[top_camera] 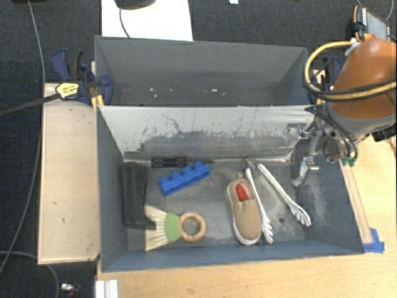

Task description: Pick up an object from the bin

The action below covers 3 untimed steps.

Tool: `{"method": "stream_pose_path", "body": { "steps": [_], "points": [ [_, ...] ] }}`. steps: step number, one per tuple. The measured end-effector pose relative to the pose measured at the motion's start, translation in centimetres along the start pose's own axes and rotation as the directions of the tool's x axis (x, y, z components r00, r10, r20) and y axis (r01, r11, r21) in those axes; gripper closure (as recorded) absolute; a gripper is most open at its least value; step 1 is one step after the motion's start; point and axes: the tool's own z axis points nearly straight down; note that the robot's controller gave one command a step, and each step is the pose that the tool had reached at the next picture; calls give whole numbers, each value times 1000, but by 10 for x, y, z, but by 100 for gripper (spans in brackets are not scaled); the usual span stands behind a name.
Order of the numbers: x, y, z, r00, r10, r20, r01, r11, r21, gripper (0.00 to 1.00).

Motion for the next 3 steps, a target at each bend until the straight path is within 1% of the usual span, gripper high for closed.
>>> {"method": "stream_pose_path", "body": {
  "steps": [1,2,3],
  "points": [
    [0,0,0,1000,-1,0,1,1000,0,0],
    [35,27,62,991,-134,2,134,991,0,100],
    [35,27,62,991,-134,3,134,991,0,100]
  ]
}}
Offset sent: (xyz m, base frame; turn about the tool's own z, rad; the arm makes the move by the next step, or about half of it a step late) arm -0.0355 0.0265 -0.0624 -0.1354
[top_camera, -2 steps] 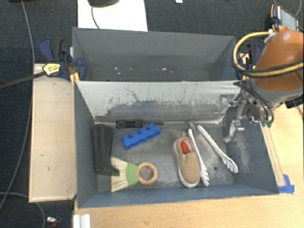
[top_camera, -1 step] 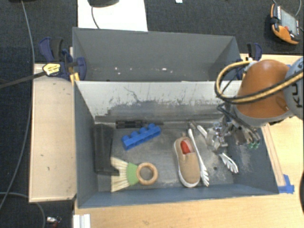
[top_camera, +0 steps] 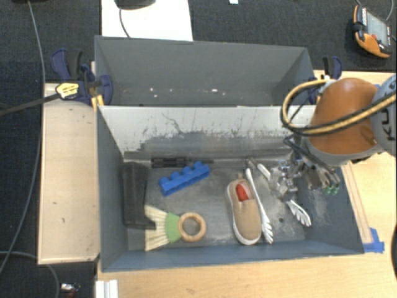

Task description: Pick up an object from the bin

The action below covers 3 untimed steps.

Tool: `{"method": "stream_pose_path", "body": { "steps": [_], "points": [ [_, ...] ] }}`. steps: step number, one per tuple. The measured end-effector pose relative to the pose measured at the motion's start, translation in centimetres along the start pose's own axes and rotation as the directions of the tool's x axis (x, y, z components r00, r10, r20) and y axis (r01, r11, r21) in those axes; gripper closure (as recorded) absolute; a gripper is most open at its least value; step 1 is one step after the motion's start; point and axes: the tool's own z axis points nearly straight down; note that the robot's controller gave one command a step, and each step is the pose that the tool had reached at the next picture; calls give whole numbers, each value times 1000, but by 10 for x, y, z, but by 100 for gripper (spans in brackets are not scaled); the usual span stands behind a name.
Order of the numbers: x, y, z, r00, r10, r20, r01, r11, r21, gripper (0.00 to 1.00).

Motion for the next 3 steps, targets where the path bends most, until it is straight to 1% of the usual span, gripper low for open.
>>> {"method": "stream_pose_path", "body": {
  "steps": [1,2,3],
  "points": [
    [46,34,48,991,-137,7,137,991,1,0],
    [46,33,47,991,-136,8,136,991,2,0],
    [28,-48,-43,956,-295,11,295,956,5,0]
  ]
}}
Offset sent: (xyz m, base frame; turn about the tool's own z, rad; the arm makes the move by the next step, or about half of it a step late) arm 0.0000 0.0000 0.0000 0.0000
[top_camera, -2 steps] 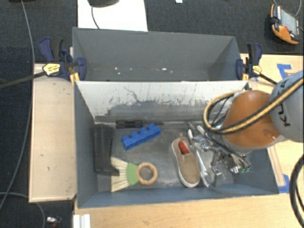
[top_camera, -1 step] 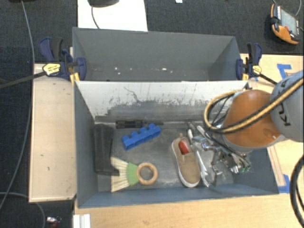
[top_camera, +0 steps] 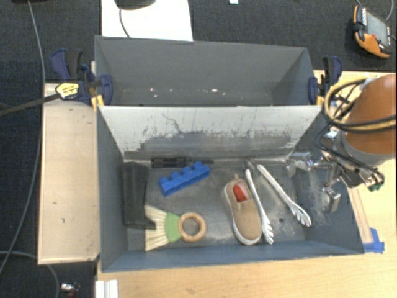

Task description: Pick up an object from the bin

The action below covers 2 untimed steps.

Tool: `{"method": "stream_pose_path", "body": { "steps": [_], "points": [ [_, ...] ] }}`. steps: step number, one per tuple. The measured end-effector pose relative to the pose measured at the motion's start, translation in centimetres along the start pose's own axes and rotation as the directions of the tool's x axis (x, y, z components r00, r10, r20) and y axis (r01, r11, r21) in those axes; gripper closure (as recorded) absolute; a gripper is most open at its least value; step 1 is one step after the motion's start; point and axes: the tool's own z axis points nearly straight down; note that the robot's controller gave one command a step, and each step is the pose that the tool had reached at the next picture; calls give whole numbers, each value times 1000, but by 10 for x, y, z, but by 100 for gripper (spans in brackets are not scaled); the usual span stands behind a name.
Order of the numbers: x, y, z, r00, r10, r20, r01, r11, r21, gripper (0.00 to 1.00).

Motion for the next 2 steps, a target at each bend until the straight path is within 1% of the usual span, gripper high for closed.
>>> {"method": "stream_pose_path", "body": {
  "steps": [1,2],
  "points": [
    [-6,81,94,995,104,-3,-104,995,-3,0],
    [6,48,87,974,-226,2,226,974,8,0]
  ]
}}
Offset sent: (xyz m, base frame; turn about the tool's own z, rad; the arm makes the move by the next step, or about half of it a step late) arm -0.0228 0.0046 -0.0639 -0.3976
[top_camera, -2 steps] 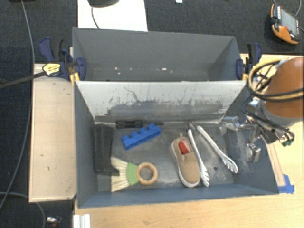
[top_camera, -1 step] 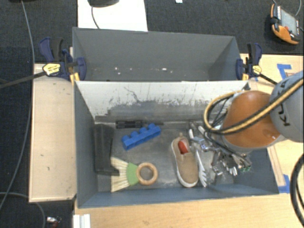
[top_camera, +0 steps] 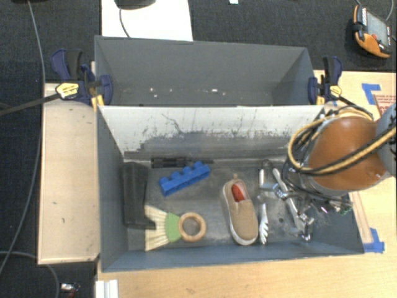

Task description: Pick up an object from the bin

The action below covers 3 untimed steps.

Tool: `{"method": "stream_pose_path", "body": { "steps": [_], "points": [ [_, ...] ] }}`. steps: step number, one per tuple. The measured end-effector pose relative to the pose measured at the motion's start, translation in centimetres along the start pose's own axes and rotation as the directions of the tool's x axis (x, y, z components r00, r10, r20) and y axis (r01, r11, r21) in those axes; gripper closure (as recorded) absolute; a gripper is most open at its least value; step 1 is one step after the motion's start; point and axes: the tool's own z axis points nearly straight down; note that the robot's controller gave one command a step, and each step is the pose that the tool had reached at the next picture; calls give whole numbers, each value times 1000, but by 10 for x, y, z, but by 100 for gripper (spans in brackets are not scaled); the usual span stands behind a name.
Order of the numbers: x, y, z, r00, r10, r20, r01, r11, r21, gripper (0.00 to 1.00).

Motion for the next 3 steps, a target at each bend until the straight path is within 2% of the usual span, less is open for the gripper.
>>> {"method": "stream_pose_path", "body": {
  "steps": [1,2,3],
  "points": [
    [11,-13,-5,989,-146,1,146,989,5,0],
    [-49,-28,26,981,193,10,-193,981,5,100],
    [-49,-28,26,981,193,10,-193,981,5,100]
  ]
}}
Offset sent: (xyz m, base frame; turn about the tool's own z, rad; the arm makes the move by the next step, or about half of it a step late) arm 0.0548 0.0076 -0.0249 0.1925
